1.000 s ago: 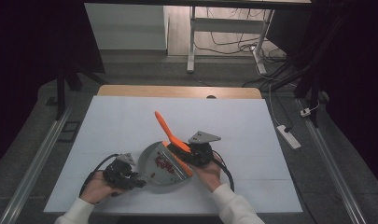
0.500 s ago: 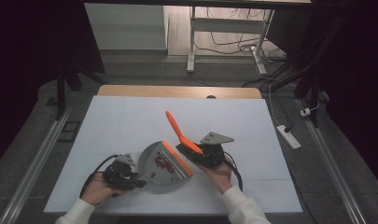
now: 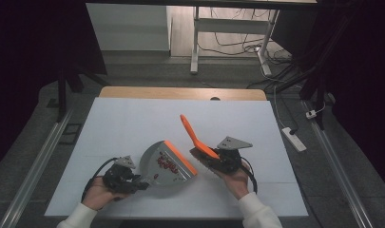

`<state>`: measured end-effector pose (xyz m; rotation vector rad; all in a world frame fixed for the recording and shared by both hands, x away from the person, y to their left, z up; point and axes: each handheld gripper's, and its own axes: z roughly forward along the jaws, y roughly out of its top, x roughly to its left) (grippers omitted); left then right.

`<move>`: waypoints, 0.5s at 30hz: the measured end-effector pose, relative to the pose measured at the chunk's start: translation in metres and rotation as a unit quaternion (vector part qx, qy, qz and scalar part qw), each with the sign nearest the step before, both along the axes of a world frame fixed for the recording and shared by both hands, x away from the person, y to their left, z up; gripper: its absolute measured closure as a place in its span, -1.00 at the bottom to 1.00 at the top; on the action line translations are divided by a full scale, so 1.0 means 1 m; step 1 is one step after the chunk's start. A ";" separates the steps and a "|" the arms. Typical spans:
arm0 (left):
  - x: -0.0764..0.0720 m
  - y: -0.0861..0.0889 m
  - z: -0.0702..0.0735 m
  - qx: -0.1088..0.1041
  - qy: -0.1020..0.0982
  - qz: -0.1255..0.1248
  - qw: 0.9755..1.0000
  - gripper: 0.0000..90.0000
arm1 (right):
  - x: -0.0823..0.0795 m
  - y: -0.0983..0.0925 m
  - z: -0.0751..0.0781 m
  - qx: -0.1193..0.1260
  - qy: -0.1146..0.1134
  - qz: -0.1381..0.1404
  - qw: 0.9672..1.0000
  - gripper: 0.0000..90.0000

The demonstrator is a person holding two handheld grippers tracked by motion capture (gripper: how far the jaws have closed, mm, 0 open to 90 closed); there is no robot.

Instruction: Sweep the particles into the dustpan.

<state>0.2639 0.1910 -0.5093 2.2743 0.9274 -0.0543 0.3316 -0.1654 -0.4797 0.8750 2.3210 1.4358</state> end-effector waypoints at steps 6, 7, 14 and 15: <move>-0.004 0.003 0.005 -0.020 -0.006 0.016 1.000 0.37 | -0.006 -0.017 0.003 0.000 -0.003 -0.005 1.000 0.57; -0.005 0.003 0.006 -0.023 -0.007 0.017 1.000 0.37 | -0.007 -0.021 0.003 0.000 -0.004 -0.007 1.000 0.57; -0.011 0.005 0.008 -0.026 -0.017 0.036 0.999 0.37 | -0.015 -0.042 0.003 -0.010 -0.007 -0.021 1.000 0.56; -0.012 0.007 0.009 -0.028 -0.020 0.040 0.999 0.37 | -0.016 -0.044 0.003 -0.011 -0.006 -0.020 1.000 0.57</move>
